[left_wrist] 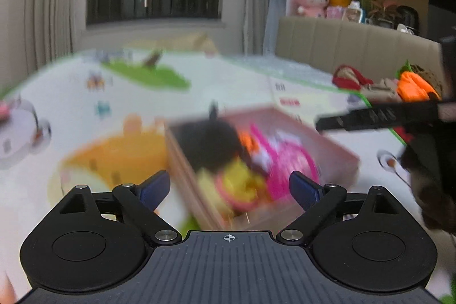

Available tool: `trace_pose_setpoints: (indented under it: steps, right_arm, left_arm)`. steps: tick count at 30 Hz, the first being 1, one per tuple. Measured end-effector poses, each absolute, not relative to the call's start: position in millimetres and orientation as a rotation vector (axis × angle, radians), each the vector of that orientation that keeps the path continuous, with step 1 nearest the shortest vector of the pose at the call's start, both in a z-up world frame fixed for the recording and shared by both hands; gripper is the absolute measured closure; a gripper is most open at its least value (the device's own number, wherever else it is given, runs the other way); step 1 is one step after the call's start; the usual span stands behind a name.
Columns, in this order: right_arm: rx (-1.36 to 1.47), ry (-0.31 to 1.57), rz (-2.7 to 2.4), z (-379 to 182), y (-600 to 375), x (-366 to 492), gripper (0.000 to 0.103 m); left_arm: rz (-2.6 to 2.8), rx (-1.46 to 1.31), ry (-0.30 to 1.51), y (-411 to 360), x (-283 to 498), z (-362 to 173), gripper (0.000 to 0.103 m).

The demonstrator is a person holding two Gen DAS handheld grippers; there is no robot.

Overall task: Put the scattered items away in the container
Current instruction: 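Carry pudding toy and bottle over the pink box and open both grippers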

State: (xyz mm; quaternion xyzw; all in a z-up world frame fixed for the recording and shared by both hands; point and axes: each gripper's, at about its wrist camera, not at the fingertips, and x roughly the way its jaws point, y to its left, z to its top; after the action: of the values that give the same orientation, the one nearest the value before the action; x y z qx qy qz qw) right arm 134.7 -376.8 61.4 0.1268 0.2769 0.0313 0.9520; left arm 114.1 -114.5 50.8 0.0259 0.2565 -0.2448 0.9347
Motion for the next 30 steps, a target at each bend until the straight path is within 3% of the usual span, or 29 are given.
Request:
trace_pose_setpoints:
  steps: [6,22,24,26,28,30]
  right_arm:
    - [0.302,0.627,0.074,45.3,-367.8,145.8,0.030]
    - [0.170,0.643,0.133,42.3,-263.7,203.1,0.023]
    - [0.178,0.640,0.137,42.4,-264.3,202.6,0.023]
    - [0.209,0.629,0.135,43.7,-271.5,191.8,0.016]
    - [0.233,0.600,0.111,44.5,-280.9,171.1,0.000]
    - [0.230,0.576,0.083,42.4,-287.6,148.6,0.000]
  left_arm:
    - [-0.570,0.037,0.601,-115.3,117.0,29.4,0.009]
    - [-0.460,-0.009,0.551,-51.5,145.2,39.0,0.008]
    - [-0.432,-0.027,0.556,-49.4,142.9,40.5,0.004]
    - [-0.376,-0.043,0.559,-48.5,134.6,38.3,0.001]
    - [-0.301,-0.031,0.576,-51.1,125.7,32.1,0.000]
    - [-0.239,-0.014,0.597,-56.0,116.9,24.2,0.000]
